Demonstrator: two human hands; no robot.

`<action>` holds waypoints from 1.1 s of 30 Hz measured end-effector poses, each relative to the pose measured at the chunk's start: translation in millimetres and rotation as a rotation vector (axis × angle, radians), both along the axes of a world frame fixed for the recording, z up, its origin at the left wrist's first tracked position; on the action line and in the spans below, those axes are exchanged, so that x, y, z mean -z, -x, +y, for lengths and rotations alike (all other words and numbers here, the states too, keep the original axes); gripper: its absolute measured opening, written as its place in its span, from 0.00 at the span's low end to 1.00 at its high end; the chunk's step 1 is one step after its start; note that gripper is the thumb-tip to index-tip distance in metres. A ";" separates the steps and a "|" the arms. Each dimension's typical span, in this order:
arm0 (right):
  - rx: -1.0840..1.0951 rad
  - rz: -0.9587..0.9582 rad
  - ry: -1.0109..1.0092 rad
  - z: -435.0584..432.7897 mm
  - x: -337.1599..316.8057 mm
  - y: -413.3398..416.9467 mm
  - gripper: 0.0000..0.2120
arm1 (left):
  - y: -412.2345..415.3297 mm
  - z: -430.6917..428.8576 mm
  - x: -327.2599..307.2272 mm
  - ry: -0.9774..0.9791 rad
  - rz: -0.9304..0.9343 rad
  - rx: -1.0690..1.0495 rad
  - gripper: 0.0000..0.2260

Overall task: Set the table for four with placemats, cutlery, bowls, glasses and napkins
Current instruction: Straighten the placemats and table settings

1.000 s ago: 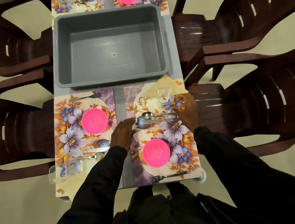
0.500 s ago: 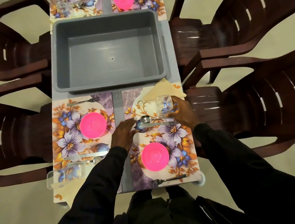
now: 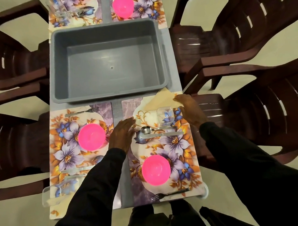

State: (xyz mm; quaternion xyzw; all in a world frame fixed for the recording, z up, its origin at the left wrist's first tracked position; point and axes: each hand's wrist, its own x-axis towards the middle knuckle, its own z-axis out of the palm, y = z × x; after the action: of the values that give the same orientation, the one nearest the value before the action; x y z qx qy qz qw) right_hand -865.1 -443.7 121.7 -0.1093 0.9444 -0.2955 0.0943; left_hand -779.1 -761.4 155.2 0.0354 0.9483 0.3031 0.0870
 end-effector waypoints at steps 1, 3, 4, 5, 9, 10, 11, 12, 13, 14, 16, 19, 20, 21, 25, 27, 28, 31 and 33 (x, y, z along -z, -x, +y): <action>-0.037 0.002 -0.046 -0.7 4.9 5.1 0.23 | 5.7 1.9 0.3 0.001 0.001 -0.008 0.16; -0.123 0.032 -0.142 -2.8 12.8 10.0 0.27 | 15.6 7.9 -1.0 0.007 0.008 -0.005 0.17; -0.135 0.037 -0.168 -3.8 16.0 9.8 0.28 | 20.2 11.4 -2.3 0.015 0.015 0.005 0.17; -0.136 0.044 -0.182 -5.3 16.1 8.0 0.27 | 24.7 13.8 -3.0 0.025 0.024 0.021 0.18; -0.148 0.101 -0.172 -7.7 19.8 -1.5 0.20 | 38.5 19.0 3.3 0.083 0.046 0.096 0.20; -0.157 0.111 -0.178 -7.3 21.2 -2.8 0.21 | 40.8 19.6 6.0 0.090 0.035 0.106 0.20; -0.163 0.111 -0.181 -6.9 20.8 -3.5 0.21 | 42.9 20.5 9.2 0.094 0.024 0.111 0.20; -0.168 0.109 -0.179 -6.5 21.2 -3.5 0.22 | 43.9 21.3 12.1 0.097 0.017 0.114 0.20; -0.175 0.104 -0.178 -6.0 21.4 -3.6 0.22 | 44.6 21.9 14.4 0.095 0.012 0.119 0.20; -0.183 0.103 -0.180 -5.5 22.3 -3.6 0.22 | 44.7 22.6 16.0 0.090 0.008 0.124 0.20; -0.191 0.111 -0.184 -4.8 22.7 -3.4 0.22 | 43.8 23.0 19.3 0.086 0.002 0.132 0.21; -0.199 0.125 -0.172 -7.2 20.8 -5.3 0.21 | 39.4 23.1 20.9 0.077 0.005 0.135 0.21; -0.204 0.132 -0.170 -8.1 20.9 -5.4 0.21 | 38.7 22.8 20.6 0.072 0.007 0.133 0.20; -0.206 0.138 -0.168 -8.4 20.1 -5.2 0.21 | 37.8 22.6 19.6 0.071 0.010 0.128 0.20; -0.141 0.149 -0.112 -4.4 14.0 -4.6 0.21 | 33.4 21.0 8.3 0.067 0.019 0.098 0.21; -0.081 0.150 -0.054 -4.6 2.9 -9.3 0.19 | 26.1 19.5 0.7 0.063 0.024 0.071 0.21; -0.053 0.148 -0.021 -5.1 -3.0 -12.9 0.17 | 21.3 18.5 -2.2 0.056 0.028 0.057 0.20; 0.008 0.117 0.028 -2.6 -13.6 -22.0 0.14 | 4.9 15.8 -7.3 0.054 0.024 0.012 0.19; 0.050 0.086 0.049 1.1 -18.6 -29.6 0.11 | -8.5 15.8 -12.9 0.044 0.033 -0.013 0.18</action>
State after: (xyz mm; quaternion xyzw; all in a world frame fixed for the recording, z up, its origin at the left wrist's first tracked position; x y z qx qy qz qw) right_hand -835.4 -442.6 140.3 -0.1008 0.9424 -0.3160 0.0435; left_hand -770.6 -745.6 168.1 0.0322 0.9562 0.2823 0.0701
